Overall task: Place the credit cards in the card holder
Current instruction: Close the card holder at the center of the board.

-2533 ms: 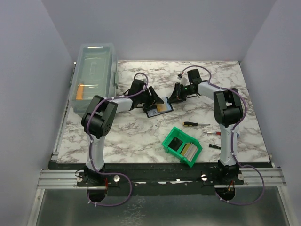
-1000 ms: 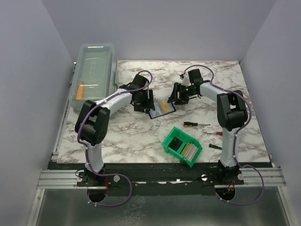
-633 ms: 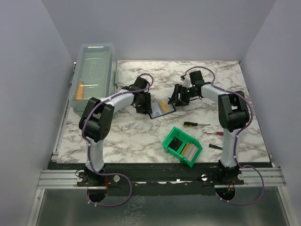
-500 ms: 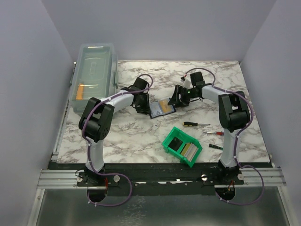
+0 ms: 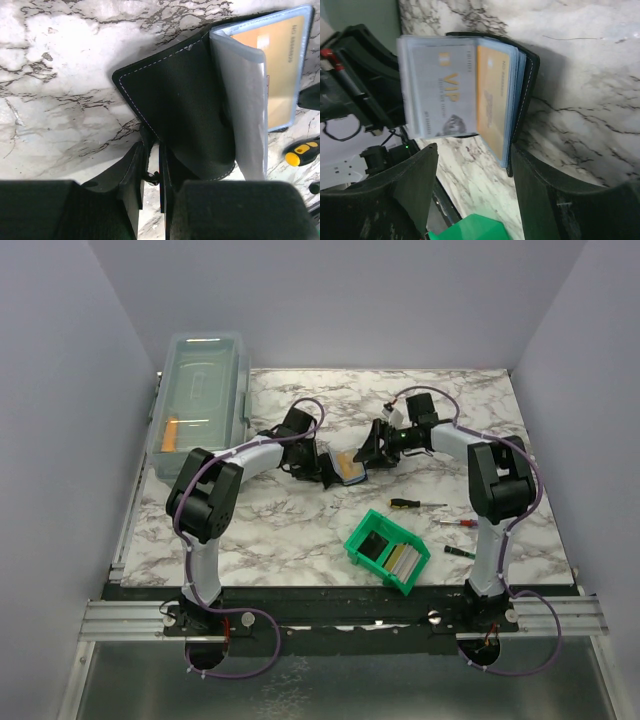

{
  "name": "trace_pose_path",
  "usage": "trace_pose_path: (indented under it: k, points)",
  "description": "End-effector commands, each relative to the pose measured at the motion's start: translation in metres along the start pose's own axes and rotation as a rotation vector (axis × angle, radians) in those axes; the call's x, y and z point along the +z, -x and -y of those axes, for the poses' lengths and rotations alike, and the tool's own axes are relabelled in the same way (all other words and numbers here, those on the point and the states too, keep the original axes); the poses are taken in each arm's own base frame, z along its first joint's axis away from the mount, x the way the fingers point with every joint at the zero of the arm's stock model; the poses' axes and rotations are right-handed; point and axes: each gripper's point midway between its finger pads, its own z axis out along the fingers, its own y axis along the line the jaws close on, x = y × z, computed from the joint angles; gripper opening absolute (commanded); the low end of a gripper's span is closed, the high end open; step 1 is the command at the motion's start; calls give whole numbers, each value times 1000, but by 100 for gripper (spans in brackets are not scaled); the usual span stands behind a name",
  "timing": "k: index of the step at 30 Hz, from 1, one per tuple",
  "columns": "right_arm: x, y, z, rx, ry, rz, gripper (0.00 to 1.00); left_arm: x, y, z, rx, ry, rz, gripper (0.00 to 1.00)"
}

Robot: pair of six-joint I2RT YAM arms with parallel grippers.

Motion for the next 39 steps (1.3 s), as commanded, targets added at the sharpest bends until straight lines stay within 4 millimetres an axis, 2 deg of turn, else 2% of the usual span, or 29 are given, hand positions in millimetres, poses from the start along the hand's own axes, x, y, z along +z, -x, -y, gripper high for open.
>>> trace_pose_path:
  k: [1,9,18,23,27,31,34,37,39]
  points:
    - [-10,3,-44,-42,103,9,64,4,-10,12,3,-46,-19,13]
    - [16,-9,-93,-89,157,-39,63,4,-14,15,5,-53,-22,12]
    - [22,-13,-81,-50,119,-41,63,-3,-17,16,19,-65,-17,12]
    - [14,-7,-85,-99,77,-22,63,-8,-21,19,23,-100,-38,21]
    - [15,-4,-65,-118,-33,-14,62,-19,-21,20,13,-124,-36,40]
    - [18,0,-38,-162,-143,-2,51,-33,-19,21,-7,-150,-24,54]
    - [25,-2,-21,-166,-180,-29,40,-42,-13,24,-20,-170,-8,57]
    - [32,-5,-13,-156,-177,-39,30,-45,-6,28,-31,-180,5,57]
    - [35,-7,-10,-146,-173,-45,27,-44,-4,32,-39,-190,2,57]
